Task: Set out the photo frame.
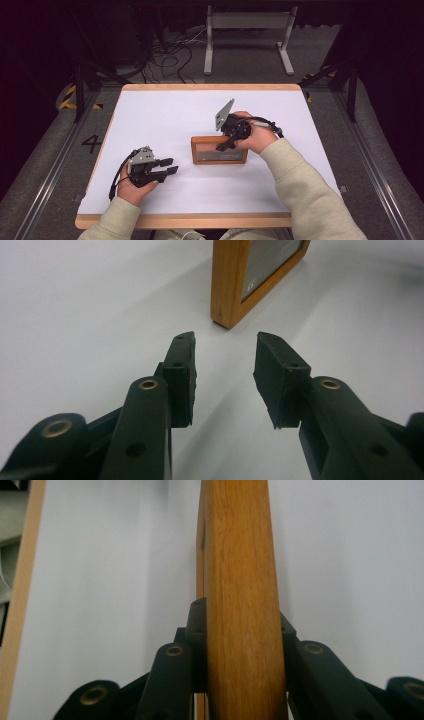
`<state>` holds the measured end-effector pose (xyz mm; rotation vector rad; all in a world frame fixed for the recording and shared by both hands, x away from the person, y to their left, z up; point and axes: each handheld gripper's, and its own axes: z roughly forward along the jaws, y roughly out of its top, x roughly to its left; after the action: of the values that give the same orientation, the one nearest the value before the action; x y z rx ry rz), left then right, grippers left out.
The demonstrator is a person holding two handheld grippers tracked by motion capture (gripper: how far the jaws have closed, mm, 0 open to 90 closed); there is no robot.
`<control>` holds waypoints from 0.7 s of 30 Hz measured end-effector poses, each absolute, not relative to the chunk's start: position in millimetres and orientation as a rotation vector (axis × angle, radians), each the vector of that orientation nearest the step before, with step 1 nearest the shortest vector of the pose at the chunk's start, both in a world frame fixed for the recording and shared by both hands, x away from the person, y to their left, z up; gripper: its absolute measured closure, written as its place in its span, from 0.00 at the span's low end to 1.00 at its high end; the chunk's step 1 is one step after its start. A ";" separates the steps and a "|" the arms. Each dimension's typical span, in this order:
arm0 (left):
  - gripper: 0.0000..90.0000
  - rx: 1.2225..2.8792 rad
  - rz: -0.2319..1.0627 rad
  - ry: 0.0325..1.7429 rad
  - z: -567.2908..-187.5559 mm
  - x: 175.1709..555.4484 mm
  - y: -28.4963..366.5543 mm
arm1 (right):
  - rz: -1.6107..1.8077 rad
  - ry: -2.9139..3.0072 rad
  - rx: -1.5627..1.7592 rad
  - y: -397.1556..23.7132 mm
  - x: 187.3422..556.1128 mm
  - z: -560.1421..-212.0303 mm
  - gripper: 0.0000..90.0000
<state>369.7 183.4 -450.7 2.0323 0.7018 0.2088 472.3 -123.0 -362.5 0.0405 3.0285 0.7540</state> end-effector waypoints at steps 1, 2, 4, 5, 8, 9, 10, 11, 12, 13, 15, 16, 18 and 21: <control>0.68 2.031 0.211 0.703 -450.9 369.7 183.2 | 0.772 3.028 0.037 -124.1 473.1 -362.9 0.80; 0.68 2.029 0.208 0.707 -451.0 369.5 182.9 | 0.783 3.028 0.023 -125.3 474.5 -363.3 0.80; 0.68 2.031 0.206 0.704 -451.2 369.6 182.7 | 0.792 3.032 -0.002 -125.6 475.8 -363.8 0.80; 0.68 2.031 0.206 0.704 -451.1 369.5 182.7 | 0.794 3.034 0.002 -125.9 476.3 -363.9 0.80; 0.68 2.030 0.205 0.706 -451.2 369.7 182.8 | 0.803 3.037 0.017 -126.5 478.2 -364.3 0.79; 0.68 2.030 0.205 0.706 -451.2 369.7 182.8 | 0.804 3.036 0.025 -126.4 478.5 -364.4 0.79; 0.68 2.031 0.204 0.705 -451.4 369.6 182.6 | 0.801 3.030 0.042 -126.3 478.8 -364.4 0.77; 0.68 2.030 0.206 0.706 -451.5 369.5 182.3 | 0.800 3.023 0.046 -126.4 479.3 -364.4 0.76; 0.68 2.030 0.206 0.706 -451.5 369.4 182.3 | 0.794 3.008 0.073 -126.8 479.7 -364.2 0.74; 0.68 2.030 0.206 0.706 -451.5 369.4 182.3 | 0.794 3.008 0.073 -126.8 479.7 -364.2 0.74; 0.68 2.030 0.204 0.706 -451.4 369.6 182.7 | 0.781 2.980 0.096 -127.9 481.4 -363.9 0.70; 0.68 2.031 0.204 0.706 -451.5 369.6 182.7 | 0.778 2.952 0.127 -129.2 482.9 -363.8 0.64; 0.68 2.031 0.204 0.706 -451.5 369.7 182.7 | 0.769 2.917 0.151 -130.7 484.2 -363.1 0.56; 0.67 2.031 0.205 0.706 -451.5 369.7 182.7 | 0.798 2.852 0.231 -133.0 486.2 -363.5 0.42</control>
<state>369.7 182.7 -451.5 2.0313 0.7062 0.2046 486.2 -133.0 -363.5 0.2311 2.8522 0.7978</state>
